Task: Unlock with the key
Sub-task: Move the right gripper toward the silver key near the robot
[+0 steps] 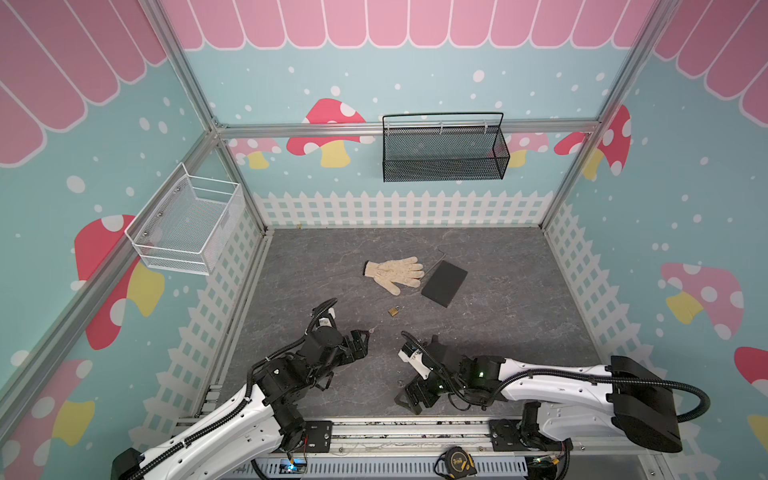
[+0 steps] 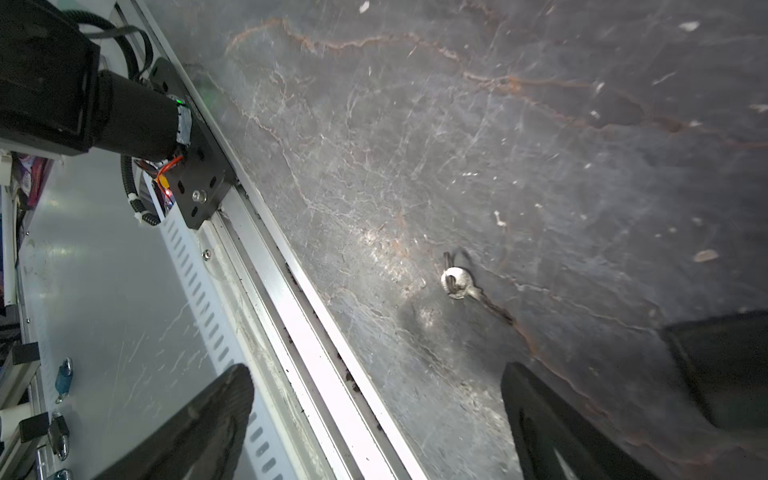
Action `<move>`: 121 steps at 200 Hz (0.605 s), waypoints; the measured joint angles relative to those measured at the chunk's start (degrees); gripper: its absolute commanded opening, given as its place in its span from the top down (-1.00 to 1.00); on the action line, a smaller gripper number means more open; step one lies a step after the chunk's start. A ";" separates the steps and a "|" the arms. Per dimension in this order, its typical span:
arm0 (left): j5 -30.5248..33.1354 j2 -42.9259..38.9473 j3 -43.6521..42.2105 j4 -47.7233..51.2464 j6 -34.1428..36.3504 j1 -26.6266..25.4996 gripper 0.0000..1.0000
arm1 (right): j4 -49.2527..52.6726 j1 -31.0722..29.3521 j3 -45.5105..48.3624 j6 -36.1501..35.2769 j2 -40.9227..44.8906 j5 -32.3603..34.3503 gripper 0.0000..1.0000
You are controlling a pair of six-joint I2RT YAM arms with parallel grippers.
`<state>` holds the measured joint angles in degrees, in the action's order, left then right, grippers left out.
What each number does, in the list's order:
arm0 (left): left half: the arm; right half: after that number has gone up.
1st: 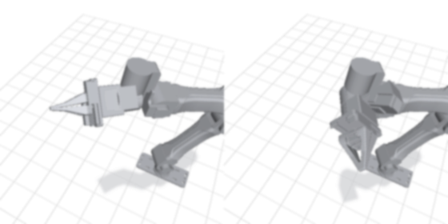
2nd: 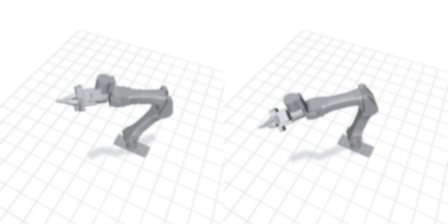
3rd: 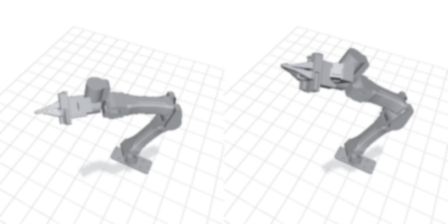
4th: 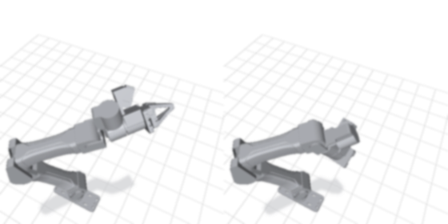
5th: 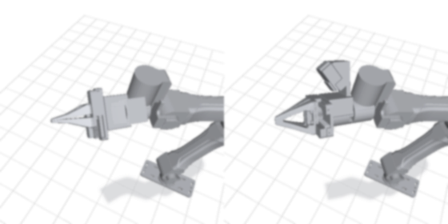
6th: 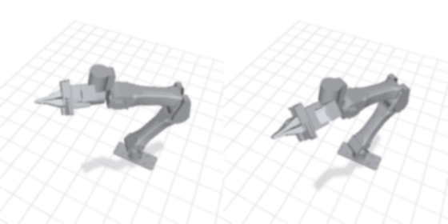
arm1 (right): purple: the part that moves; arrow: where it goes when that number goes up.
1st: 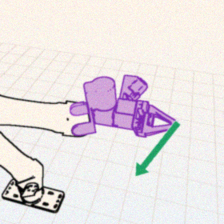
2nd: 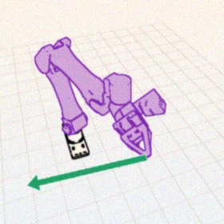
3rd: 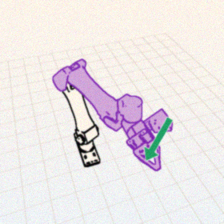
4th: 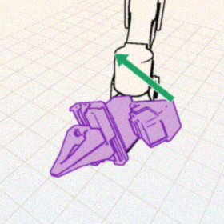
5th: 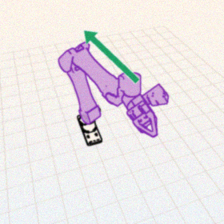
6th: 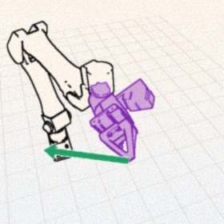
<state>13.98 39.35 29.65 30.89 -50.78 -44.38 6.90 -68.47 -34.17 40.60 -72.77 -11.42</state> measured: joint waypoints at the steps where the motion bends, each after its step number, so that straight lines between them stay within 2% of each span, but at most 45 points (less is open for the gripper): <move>1: 0.02 0.04 0.04 0.09 0.02 0.00 -1.00 | -0.09 -0.11 0.02 0.07 -0.11 0.02 -0.94; 37: 0.57 1.03 0.85 2.25 0.24 -0.02 -1.00 | -2.29 -2.03 0.42 1.29 -3.30 -0.04 -0.94; 121: 3.06 0.04 1.51 5.03 0.48 -0.02 -1.00 | -4.39 -2.05 -0.92 1.95 -9.73 1.90 -0.94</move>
<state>17.04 39.40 31.16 35.92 -50.30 -44.40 2.50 -70.52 -35.09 42.54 -82.50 -9.52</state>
